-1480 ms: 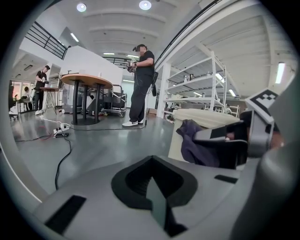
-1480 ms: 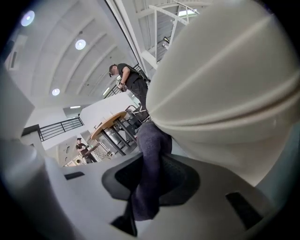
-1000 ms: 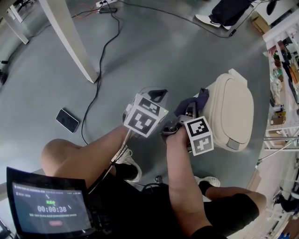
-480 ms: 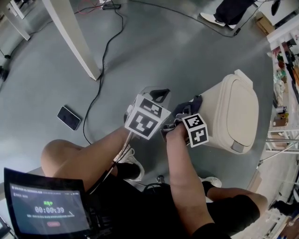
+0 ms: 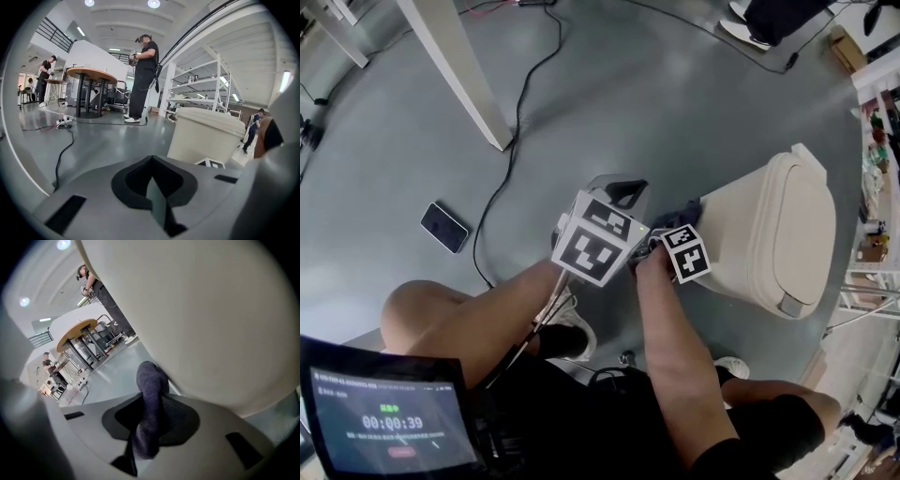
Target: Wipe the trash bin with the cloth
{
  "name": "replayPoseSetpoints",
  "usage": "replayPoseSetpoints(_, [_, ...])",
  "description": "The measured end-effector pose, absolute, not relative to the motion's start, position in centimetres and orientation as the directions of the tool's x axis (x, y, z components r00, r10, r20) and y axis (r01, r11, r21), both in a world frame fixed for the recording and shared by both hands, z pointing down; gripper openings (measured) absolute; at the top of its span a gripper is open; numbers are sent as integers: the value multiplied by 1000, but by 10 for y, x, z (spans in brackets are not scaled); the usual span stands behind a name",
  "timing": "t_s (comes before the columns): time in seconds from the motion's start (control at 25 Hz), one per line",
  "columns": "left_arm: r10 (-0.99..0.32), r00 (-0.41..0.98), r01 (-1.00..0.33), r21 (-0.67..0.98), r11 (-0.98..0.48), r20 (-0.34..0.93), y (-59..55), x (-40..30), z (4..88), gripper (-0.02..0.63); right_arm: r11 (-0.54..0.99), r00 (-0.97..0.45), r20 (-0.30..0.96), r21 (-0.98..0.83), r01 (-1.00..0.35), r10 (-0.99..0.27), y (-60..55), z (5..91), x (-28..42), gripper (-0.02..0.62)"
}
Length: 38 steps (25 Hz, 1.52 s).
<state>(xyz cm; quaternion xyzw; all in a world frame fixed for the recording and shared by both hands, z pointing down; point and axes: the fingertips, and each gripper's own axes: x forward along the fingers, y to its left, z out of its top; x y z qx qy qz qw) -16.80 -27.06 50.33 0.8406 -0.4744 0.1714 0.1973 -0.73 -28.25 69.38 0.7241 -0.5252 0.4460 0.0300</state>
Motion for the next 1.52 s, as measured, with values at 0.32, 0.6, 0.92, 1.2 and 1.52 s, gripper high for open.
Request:
replayPoseSetpoints(0.32, [-731,480,-873,181,-453,485,-273,-174,504,-3,-342,45,663,-326,-881,-747,-286,704,-18,89])
replayPoseSetpoints(0.6, [-726,486,-869,178,-462,487,-282,-181,507,-3,-187,-27,536,-341,-921,-844,-302,654,-43,89])
replayPoseSetpoints(0.92, [-704,483,-867,171,-468,522,-251,-171,522,-3,-102,-67,310,-499,-860,-949,-312,528,-50,89])
replayPoseSetpoints(1.2, [-710,485,-857,112,-504,511,-236,-159,519,-3,-134,-34,265,-590,-796,-964,-319,480,-39,89])
replayPoseSetpoints(1.52, [-732,473,-868,118,-482,490,-240,-169,511,-3,-259,47,365,-559,-788,-930,-324,515,-31,89])
